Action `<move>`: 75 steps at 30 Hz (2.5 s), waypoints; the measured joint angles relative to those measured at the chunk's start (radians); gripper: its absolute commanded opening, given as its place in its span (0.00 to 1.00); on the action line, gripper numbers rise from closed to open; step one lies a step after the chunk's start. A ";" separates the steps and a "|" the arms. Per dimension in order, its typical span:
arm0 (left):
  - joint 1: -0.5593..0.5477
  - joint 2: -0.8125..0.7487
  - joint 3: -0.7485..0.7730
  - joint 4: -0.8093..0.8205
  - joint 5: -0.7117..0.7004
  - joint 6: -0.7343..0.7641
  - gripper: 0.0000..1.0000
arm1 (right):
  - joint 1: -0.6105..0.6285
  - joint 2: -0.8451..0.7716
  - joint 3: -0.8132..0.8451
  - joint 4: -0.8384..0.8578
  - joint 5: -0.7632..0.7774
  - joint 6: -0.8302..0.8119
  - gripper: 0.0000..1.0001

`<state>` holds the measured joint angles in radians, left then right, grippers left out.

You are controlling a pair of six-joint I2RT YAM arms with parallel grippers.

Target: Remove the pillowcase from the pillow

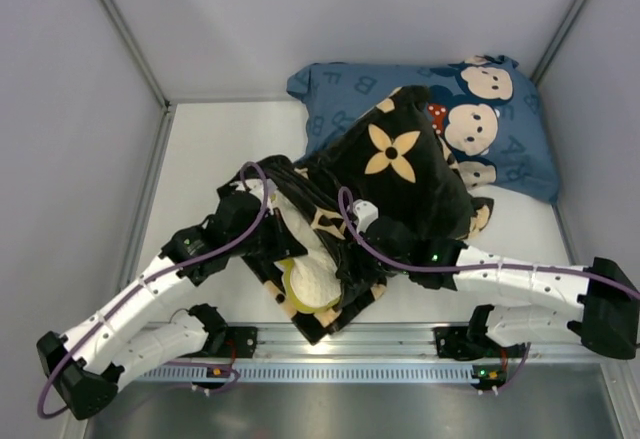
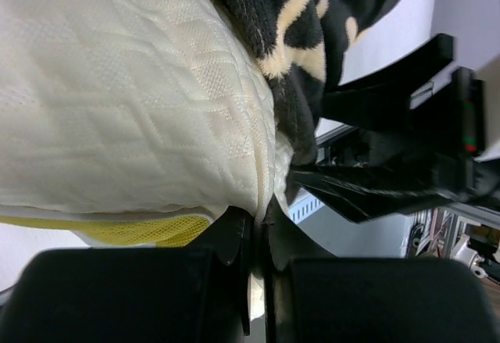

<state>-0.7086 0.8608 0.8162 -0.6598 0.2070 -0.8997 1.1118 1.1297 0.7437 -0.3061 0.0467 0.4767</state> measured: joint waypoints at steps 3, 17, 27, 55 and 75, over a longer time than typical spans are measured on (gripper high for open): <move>0.000 -0.014 0.034 -0.014 0.004 0.000 0.00 | 0.003 0.039 -0.001 0.034 0.033 0.022 0.41; 0.000 -0.108 0.306 -0.214 -0.026 0.016 0.00 | -0.042 -0.016 -0.098 0.098 0.288 0.182 0.00; 0.000 -0.168 0.317 -0.254 -0.040 0.011 0.00 | -0.230 -0.161 -0.153 0.055 0.242 0.180 0.27; 0.000 -0.395 0.034 -0.219 -0.018 -0.075 0.00 | -0.190 0.622 0.733 -0.040 -0.140 -0.190 0.76; 0.001 -0.431 -0.044 -0.156 0.012 -0.092 0.00 | -0.209 0.882 0.986 -0.081 -0.025 -0.180 0.00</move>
<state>-0.7074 0.4294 0.7719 -0.8162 0.2192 -0.9916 0.9024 2.0121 1.7302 -0.3874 0.0216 0.2962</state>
